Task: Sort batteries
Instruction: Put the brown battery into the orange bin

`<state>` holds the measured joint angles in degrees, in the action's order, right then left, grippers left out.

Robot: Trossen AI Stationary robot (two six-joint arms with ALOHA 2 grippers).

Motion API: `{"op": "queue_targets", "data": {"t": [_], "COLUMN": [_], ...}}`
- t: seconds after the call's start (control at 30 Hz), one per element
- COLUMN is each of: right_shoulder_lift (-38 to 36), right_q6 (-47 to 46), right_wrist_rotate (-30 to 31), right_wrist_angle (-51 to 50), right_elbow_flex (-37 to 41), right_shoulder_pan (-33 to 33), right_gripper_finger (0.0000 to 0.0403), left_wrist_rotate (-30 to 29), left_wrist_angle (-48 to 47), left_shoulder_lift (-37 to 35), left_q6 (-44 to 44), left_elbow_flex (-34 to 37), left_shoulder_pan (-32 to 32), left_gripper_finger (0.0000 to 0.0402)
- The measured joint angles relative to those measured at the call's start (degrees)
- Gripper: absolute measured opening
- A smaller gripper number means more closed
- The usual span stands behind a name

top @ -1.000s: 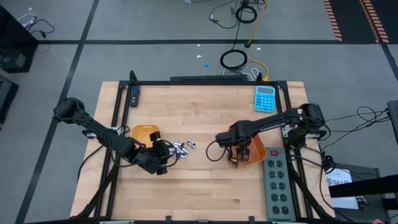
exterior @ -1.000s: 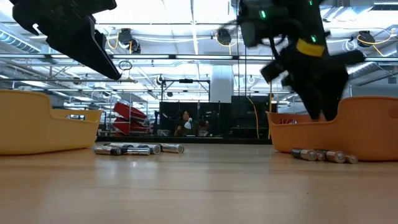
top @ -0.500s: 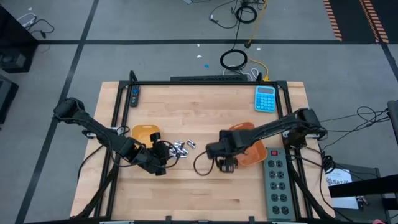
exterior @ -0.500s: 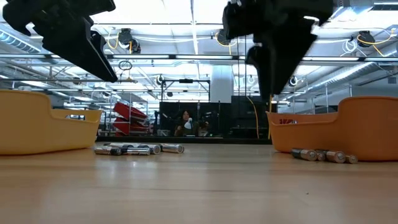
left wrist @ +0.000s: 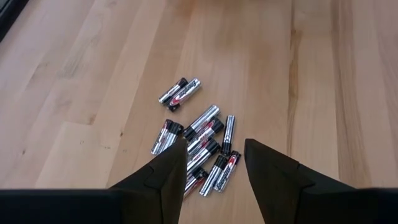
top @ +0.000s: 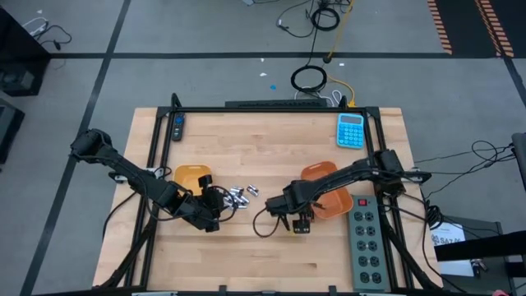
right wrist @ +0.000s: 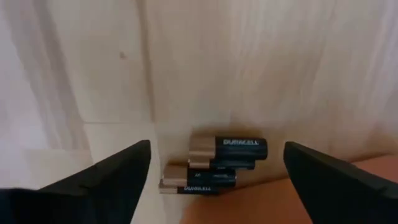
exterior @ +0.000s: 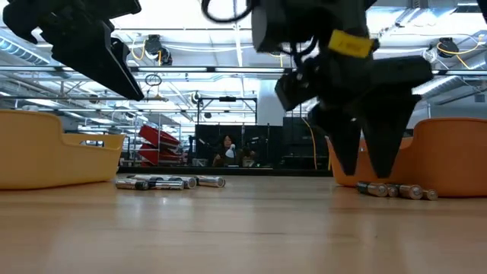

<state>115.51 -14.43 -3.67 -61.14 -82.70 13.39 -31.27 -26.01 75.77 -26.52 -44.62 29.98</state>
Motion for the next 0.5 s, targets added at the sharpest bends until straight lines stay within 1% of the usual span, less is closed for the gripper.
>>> {"op": "queue_targets", "data": {"t": [0.2, 0.5], "right_shoulder_lift": [1.75, 3.98], "right_q6": [0.63, 2.1], "right_wrist_rotate": [-1.27, -0.31], "right_wrist_angle": [-0.11, -1.03], "right_elbow_flex": [-0.02, 0.04], "right_shoulder_pan": [-0.88, -1.0], "right_gripper_finger": [0.0371, 0.037], "left_wrist_rotate": [0.04, 0.11], "left_wrist_angle": [0.0, -0.21], "left_shoulder_lift": [0.0, 0.0], "left_q6": [0.0, -0.04], "left_elbow_flex": [0.0, 0.0], "left_shoulder_pan": [0.0, 0.04], "left_gripper_finger": [0.017, 0.017]}}
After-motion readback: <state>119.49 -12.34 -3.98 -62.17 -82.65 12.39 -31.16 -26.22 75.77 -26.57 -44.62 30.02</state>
